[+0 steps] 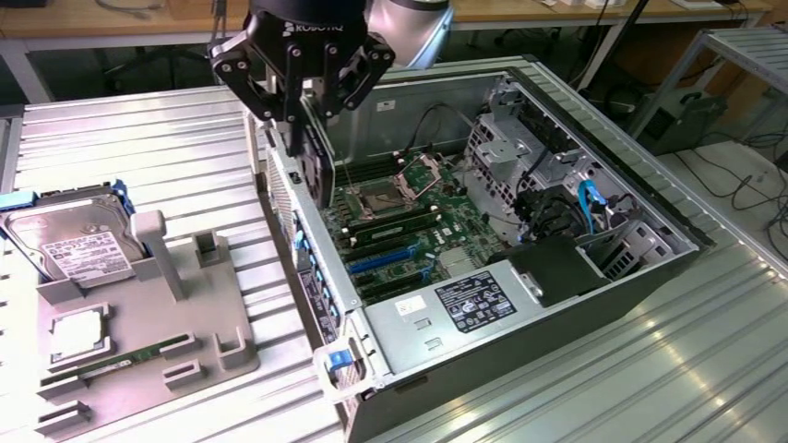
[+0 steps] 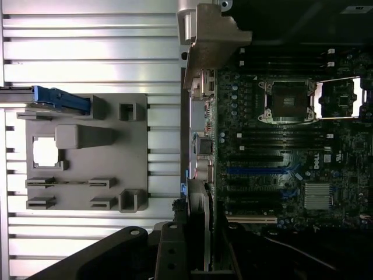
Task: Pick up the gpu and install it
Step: 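Pick up the gpu and move the gpu toward the slot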
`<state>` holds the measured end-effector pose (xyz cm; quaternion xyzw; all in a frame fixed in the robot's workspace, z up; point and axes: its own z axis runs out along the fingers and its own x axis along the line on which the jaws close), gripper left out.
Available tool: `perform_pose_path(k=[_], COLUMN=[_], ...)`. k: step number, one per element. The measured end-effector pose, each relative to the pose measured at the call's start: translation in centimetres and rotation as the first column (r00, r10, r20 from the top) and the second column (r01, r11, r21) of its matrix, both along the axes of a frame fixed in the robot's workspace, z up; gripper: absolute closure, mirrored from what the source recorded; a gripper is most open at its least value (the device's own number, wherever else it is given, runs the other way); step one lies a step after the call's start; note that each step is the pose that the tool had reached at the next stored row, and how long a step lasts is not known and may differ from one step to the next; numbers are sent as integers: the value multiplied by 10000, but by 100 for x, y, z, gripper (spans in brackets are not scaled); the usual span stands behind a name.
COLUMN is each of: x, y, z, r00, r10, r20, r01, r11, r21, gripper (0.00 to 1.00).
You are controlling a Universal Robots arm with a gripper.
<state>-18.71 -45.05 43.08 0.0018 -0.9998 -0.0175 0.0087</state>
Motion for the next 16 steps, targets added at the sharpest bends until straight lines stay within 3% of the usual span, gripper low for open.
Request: perform_pose_path(k=[16], x=[163], y=[0], z=[0], r00=[10000], r10=[0], r20=[0], r01=[0], r11=[10000], r21=[0], gripper=[73])
